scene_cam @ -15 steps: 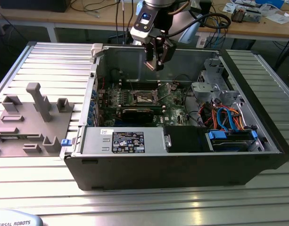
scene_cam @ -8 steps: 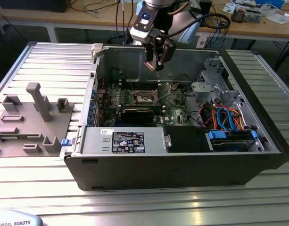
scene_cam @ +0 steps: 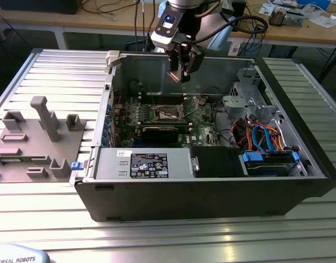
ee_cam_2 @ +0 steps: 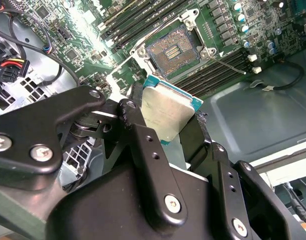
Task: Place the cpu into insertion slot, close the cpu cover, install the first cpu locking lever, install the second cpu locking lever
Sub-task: 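Place the cpu into insertion slot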
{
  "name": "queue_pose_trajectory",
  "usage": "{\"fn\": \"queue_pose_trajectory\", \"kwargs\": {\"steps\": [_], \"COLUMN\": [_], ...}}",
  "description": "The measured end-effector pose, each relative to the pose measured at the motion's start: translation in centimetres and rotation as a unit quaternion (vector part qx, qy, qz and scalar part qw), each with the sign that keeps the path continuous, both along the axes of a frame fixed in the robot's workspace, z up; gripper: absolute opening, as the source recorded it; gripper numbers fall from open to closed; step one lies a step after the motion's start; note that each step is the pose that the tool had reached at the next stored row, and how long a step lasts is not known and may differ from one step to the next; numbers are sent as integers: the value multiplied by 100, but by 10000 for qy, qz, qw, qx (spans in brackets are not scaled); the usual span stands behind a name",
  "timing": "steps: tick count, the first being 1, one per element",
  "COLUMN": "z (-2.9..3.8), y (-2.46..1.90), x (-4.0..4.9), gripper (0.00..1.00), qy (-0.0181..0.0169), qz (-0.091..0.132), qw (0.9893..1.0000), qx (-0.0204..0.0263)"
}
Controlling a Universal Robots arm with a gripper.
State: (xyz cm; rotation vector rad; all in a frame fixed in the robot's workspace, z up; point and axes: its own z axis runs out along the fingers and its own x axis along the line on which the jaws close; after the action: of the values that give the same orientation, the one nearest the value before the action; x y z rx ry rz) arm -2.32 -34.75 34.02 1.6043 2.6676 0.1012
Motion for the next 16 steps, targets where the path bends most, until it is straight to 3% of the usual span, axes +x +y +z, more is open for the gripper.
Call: {"fn": "queue_pose_trajectory", "kwargs": {"steps": [16], "z": [-3], "y": [0], "x": [0], "gripper": [54], "qy": [0], "qz": [-61], "qw": [10000], "qx": [0]}}
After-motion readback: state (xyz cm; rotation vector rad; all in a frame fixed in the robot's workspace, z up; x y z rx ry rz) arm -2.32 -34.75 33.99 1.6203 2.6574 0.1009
